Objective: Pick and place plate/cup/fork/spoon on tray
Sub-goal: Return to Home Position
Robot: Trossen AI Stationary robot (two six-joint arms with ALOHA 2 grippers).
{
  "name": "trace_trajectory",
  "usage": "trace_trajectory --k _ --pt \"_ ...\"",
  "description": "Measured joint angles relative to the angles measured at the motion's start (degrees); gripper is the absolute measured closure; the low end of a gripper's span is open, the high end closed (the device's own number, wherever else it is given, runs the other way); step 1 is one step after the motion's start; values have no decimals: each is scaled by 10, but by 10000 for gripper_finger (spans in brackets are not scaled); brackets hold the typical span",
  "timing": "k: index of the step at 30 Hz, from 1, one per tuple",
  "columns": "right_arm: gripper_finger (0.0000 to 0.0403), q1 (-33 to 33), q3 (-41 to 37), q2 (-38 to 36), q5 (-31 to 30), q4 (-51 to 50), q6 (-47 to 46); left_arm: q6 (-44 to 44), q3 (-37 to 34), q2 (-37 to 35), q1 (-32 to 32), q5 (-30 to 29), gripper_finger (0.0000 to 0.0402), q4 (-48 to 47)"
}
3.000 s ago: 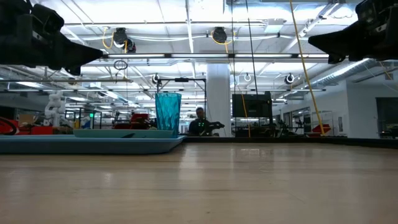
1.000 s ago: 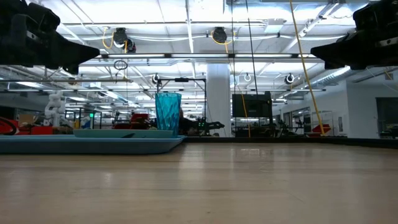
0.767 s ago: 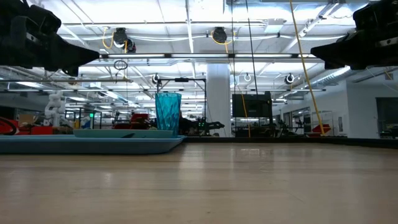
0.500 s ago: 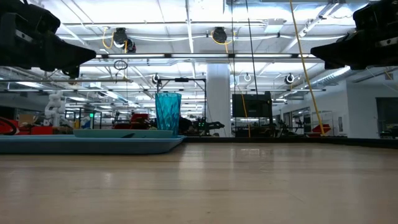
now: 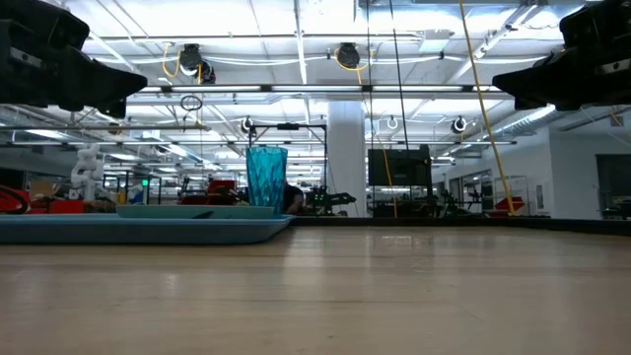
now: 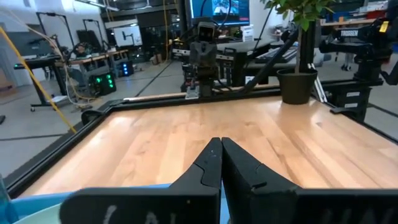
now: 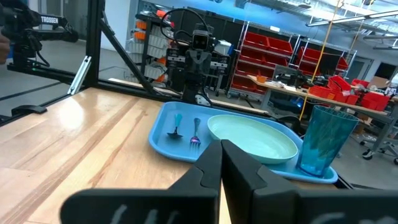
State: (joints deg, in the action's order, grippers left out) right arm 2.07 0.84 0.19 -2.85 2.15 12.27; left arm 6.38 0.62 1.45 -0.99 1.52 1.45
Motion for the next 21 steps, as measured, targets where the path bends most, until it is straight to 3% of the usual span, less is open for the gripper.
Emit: trace_trajectory --k 12,21 --pt "403 0 0 0 0 0 0 -3 0 0 0 0 383 0" --pt "403 0 0 0 0 0 0 -2 0 0 0 0 398 0"
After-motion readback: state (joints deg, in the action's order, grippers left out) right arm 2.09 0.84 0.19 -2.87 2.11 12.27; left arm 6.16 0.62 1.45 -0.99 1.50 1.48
